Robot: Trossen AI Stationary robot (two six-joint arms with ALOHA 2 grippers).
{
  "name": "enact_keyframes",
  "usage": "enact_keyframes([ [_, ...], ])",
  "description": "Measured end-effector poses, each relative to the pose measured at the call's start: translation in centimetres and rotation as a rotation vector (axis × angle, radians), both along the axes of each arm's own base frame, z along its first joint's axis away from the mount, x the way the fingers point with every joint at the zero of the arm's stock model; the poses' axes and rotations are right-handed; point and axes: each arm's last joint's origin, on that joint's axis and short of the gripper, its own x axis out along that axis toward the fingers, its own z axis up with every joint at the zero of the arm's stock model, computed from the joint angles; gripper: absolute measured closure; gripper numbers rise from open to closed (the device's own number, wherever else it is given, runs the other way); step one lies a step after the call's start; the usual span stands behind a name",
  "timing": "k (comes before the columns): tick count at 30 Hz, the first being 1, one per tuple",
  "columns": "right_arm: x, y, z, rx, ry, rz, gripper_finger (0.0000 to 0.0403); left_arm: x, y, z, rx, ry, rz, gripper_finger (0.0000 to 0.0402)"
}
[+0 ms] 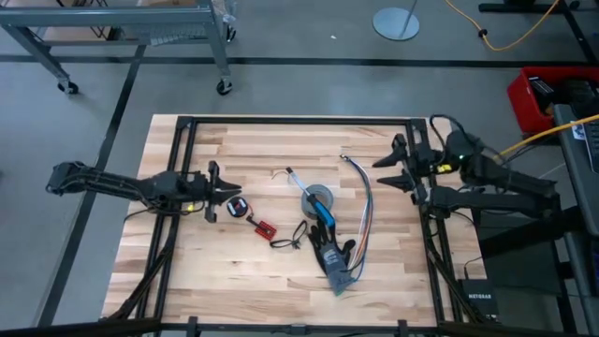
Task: Coil cords
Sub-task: Return to Home Position
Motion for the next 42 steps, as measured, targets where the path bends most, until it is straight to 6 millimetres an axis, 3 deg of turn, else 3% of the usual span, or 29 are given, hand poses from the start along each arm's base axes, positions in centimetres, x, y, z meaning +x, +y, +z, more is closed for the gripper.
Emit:
enact_keyframes([
  [9,0.9,-0.2,-5.6,0.039,-0.060,0.004,0.0203,-0.2,0.6,-1.4,-0.058,0.140,0.044,0.0359],
  [17,1.1,-0.3,-9.0,0.052,-0.109,0.007,0.0203,-0.7,1.0,-1.3,-0.057,0.133,0.077,0.0359],
  [42,0.2,-0.1,-15.4,0.070,-0.137,-0.004,0.0203,-1.4,1.4,-2.1,-0.067,0.200,0.117,0.0359],
])
